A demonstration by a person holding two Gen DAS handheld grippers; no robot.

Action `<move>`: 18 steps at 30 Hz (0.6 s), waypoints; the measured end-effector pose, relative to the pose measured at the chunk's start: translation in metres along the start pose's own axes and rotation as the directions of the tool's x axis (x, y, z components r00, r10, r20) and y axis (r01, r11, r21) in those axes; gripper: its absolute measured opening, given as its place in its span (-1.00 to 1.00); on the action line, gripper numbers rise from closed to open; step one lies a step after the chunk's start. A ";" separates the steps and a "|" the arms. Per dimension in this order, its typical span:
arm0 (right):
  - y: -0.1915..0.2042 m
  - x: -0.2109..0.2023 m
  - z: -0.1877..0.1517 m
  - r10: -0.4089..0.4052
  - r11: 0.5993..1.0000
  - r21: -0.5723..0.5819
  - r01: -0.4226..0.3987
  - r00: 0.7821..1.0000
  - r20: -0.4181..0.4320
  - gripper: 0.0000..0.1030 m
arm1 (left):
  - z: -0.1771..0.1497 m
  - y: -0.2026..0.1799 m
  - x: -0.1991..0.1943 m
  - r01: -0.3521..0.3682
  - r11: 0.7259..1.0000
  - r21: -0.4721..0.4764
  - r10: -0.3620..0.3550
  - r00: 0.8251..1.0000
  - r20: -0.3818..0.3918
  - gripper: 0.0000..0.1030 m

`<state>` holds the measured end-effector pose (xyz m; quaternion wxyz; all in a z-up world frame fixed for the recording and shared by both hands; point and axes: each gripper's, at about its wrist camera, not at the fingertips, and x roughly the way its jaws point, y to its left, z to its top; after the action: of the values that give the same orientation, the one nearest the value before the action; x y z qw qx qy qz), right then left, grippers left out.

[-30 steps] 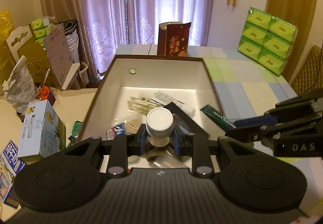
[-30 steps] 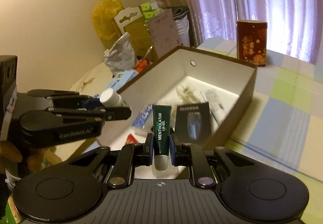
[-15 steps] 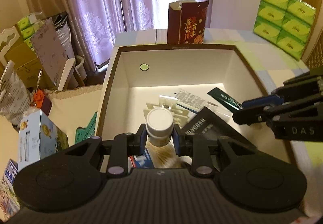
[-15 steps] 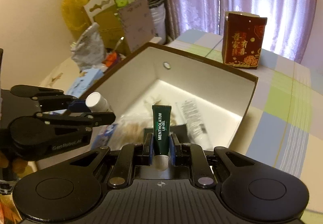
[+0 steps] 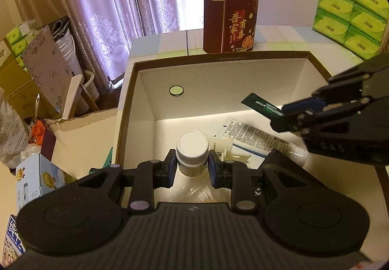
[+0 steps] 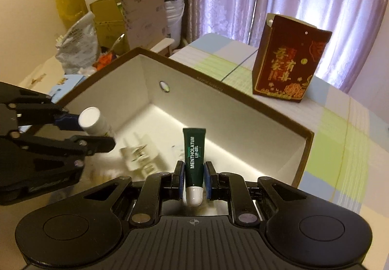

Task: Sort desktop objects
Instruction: 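Lower the pill bottle into the box with the left tool while the right tool releases the lip gel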

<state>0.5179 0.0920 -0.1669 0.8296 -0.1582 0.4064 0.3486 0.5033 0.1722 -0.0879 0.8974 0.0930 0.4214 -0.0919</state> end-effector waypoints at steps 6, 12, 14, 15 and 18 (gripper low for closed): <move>-0.006 0.005 -0.002 0.010 1.000 0.005 -0.010 1.000 -0.001 -0.52 | -0.001 0.001 0.007 0.009 1.000 0.001 -0.009 1.000 -0.009 -0.57; -0.003 0.000 -0.006 0.019 0.999 -0.032 -0.019 1.000 0.006 -0.27 | -0.005 -0.001 0.009 0.017 1.000 0.008 -0.017 1.000 -0.020 -0.57; -0.002 -0.001 -0.007 0.023 0.999 -0.038 -0.023 1.000 0.011 -0.20 | -0.006 -0.001 0.011 0.013 1.000 0.007 -0.012 1.000 -0.029 -0.57; -0.001 -0.002 -0.007 0.026 0.999 -0.038 -0.025 1.000 0.014 -0.15 | -0.007 -0.002 0.012 0.013 1.000 0.006 -0.013 0.999 -0.031 -0.56; 0.001 -0.005 -0.008 0.030 0.999 -0.044 -0.029 0.999 0.025 0.04 | -0.007 -0.003 0.010 0.012 1.000 0.003 -0.012 1.000 -0.025 -0.46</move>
<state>0.5105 0.0864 -0.1677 0.8259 -0.1656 0.3904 0.3717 0.5037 0.1703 -0.1005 0.8914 0.0932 0.4328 -0.0967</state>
